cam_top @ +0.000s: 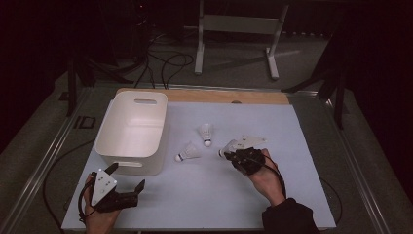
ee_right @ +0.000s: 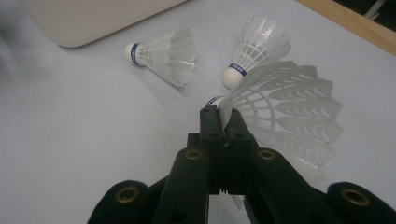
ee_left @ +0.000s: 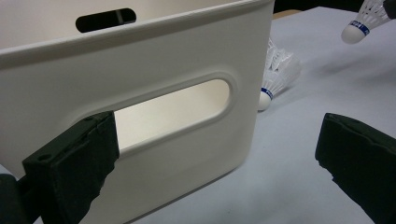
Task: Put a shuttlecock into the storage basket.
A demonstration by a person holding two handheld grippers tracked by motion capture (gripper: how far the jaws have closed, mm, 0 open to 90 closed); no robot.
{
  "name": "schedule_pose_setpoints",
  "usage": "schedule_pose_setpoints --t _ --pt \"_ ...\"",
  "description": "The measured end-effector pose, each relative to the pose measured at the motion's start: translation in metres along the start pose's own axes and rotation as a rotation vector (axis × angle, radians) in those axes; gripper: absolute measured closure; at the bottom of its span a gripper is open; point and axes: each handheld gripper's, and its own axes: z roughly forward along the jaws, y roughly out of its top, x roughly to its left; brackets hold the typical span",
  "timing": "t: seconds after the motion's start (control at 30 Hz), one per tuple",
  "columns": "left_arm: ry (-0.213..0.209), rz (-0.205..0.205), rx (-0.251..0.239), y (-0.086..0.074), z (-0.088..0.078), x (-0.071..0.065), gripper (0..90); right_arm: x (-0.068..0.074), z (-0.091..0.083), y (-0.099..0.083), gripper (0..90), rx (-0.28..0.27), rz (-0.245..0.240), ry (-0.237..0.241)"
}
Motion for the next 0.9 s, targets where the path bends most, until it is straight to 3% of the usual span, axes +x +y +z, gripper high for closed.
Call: schedule_pose_setpoints --t 0.9 --pt "0.002 0.003 0.006 0.000 0.001 0.000 0.1 -0.001 -0.001 0.022 89.4 -0.020 -0.003 -0.003"
